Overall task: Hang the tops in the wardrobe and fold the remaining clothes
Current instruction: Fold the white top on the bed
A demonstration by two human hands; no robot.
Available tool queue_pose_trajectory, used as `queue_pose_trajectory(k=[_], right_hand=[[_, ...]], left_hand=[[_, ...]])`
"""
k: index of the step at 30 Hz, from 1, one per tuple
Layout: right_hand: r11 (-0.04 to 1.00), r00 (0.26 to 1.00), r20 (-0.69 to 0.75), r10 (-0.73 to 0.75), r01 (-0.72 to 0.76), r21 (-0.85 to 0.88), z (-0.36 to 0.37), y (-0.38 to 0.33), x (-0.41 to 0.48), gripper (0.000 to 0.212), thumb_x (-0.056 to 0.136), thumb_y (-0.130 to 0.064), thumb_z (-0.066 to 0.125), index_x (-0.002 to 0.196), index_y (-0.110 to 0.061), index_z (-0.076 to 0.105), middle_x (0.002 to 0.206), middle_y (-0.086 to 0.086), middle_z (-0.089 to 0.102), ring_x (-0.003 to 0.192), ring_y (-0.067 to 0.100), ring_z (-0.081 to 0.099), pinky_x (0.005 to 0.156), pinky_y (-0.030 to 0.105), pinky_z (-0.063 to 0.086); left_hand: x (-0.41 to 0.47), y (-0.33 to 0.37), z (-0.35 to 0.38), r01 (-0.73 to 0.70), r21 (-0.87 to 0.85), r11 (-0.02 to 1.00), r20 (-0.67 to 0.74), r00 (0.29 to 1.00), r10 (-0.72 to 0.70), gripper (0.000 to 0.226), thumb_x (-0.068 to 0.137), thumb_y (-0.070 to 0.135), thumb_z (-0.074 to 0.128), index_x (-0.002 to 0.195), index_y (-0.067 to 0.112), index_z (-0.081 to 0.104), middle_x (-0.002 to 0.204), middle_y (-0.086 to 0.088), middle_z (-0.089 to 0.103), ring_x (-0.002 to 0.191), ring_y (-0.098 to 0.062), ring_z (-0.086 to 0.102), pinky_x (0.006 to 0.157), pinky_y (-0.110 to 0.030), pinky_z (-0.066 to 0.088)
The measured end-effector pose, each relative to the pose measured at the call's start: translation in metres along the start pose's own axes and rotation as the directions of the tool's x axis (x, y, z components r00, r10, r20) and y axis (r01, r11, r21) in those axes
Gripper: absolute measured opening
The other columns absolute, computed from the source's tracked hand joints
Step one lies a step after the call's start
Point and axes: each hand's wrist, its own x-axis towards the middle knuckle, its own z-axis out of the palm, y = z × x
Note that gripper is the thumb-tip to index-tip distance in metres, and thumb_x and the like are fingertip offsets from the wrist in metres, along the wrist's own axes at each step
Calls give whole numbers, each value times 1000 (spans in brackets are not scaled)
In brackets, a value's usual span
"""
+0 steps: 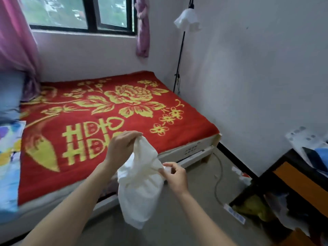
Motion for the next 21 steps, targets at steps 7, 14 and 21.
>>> queue_pose_trajectory(k=[7, 14, 21], right_hand=[[999, 996, 80, -43, 42, 18, 38, -10, 52, 18, 80, -7, 71, 76, -22, 63, 71, -10, 63, 64, 0, 55, 58, 10, 44], [987, 989, 122, -86, 101, -121, 31, -9, 138, 15, 86, -7, 62, 76, -17, 63, 73, -6, 62, 69, 7, 55, 60, 16, 44], [1000, 1000, 4, 16, -16, 7, 30, -14, 257, 5, 85, 0, 61, 86, -2, 65, 76, 2, 59, 75, 18, 55, 66, 24, 42]], left_hand=[[32, -48, -51, 23, 131, 991, -152, 988, -3, 25, 72, -4, 51, 85, -5, 73, 81, -18, 71, 75, -31, 69, 65, -24, 48], [72, -71, -56, 103, 243, 964, -273, 962, -33, 27, 72, -10, 54, 88, -2, 73, 82, -15, 72, 77, -29, 68, 73, -27, 46], [144, -79, -60, 183, 223, 958, -450, 891, -65, 25, 78, -11, 57, 92, 2, 73, 86, -9, 71, 74, -3, 59, 70, 2, 36]])
